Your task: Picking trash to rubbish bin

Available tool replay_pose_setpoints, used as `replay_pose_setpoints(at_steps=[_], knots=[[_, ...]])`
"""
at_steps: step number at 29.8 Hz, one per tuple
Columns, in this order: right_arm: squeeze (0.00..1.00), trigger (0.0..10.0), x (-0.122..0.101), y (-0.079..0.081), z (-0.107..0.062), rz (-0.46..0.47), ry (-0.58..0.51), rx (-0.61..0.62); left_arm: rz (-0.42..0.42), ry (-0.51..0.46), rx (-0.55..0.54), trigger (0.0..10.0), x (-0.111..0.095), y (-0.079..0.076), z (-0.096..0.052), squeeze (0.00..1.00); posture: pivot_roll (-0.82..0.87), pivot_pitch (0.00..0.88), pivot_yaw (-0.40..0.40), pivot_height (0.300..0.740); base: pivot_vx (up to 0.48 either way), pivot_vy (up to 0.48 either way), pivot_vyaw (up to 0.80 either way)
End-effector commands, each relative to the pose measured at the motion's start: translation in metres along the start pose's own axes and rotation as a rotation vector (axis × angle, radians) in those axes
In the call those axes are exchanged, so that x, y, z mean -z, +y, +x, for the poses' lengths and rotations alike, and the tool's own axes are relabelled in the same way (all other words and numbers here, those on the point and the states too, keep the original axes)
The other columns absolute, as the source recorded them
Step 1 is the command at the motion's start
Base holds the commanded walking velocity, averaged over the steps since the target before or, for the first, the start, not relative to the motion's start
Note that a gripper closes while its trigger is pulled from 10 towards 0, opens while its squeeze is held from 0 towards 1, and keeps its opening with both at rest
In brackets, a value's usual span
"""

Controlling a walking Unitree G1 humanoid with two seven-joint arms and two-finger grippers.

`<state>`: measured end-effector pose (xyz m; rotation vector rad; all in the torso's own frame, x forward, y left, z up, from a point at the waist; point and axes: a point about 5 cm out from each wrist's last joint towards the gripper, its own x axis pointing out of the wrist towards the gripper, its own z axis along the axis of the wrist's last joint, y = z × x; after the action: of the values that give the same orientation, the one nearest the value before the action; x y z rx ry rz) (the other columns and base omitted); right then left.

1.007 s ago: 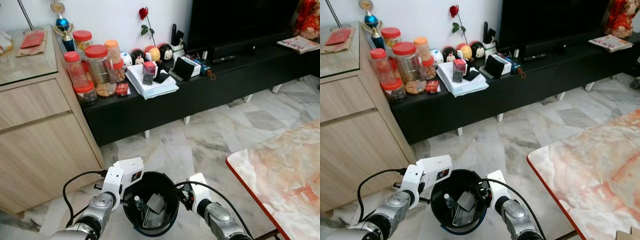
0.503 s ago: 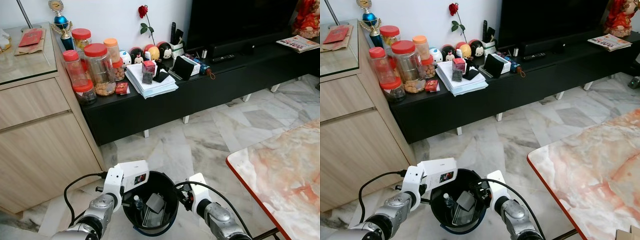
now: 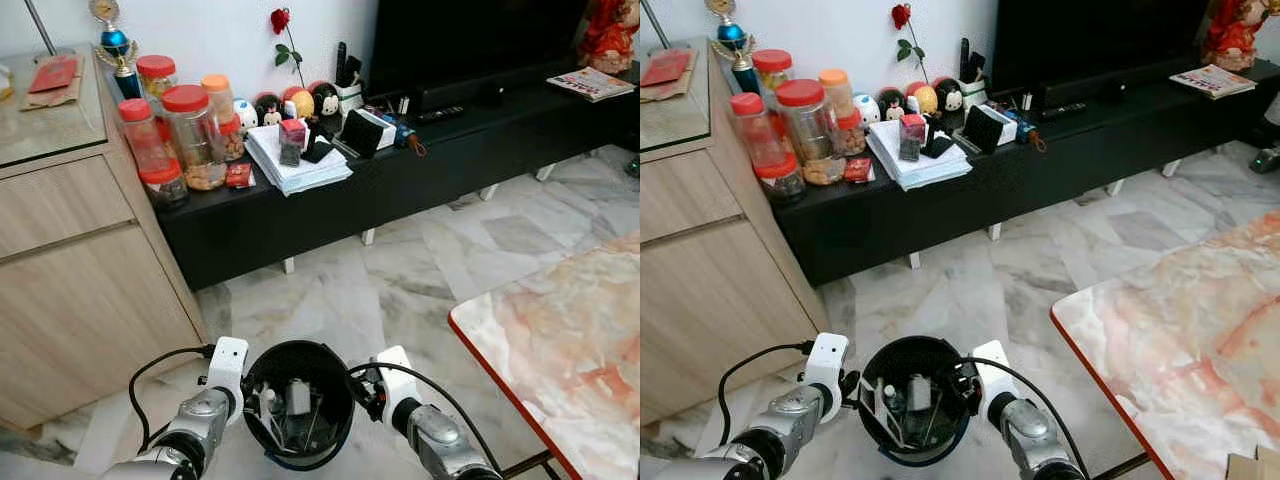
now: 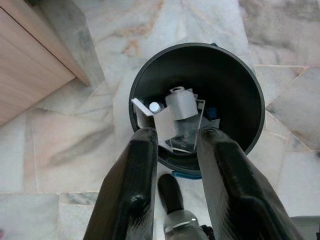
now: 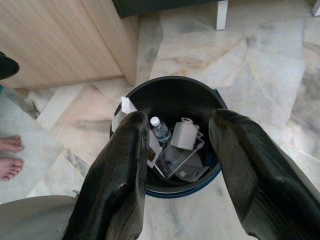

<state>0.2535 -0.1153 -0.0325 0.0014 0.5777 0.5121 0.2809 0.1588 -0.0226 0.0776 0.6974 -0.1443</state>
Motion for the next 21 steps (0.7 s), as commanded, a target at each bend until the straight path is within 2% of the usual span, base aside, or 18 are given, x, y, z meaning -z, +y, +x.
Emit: replay_pose_setpoints(at_steps=[1,5,8,11,13,21], knots=[[0.0,10.0,-0.003,0.0,0.001,-0.001,-0.018,0.001,0.001,-0.014,-0.014,10.0,-0.005,0.003,0.0,0.0,0.16,0.068,-0.008,0.74,0.0,0.0,0.0],[0.0,10.0,-0.003,0.0,0.001,-0.001,-0.018,0.008,0.003,-0.023,-0.024,10.0,-0.006,0.005,0.0,0.0,0.16,0.067,-0.007,0.74,0.0,0.0,0.0],[0.0,10.0,-0.001,-0.01,-0.003,0.022,-0.018,0.111,0.073,-0.057,-0.09,10.0,-0.007,0.015,-0.002,0.0,0.17,0.064,-0.004,0.74,0.0,0.0,0.0],[0.0,10.0,0.001,-0.017,-0.005,0.023,-0.01,0.161,0.104,-0.07,-0.114,10.0,-0.005,0.018,-0.003,0.0,0.17,0.061,-0.002,0.74,0.0,0.0,0.0],[0.0,10.0,0.011,-0.028,-0.013,0.033,0.032,0.245,0.14,-0.059,-0.148,10.0,0.004,0.023,-0.006,0.0,0.17,0.056,0.0,0.74,0.0,0.0,0.0],[0.0,10.0,0.033,-0.037,-0.026,0.065,0.1,0.324,0.135,-0.038,-0.191,10.0,0.022,0.029,-0.012,0.0,0.17,0.043,0.002,0.74,0.0,0.0,0.0]])
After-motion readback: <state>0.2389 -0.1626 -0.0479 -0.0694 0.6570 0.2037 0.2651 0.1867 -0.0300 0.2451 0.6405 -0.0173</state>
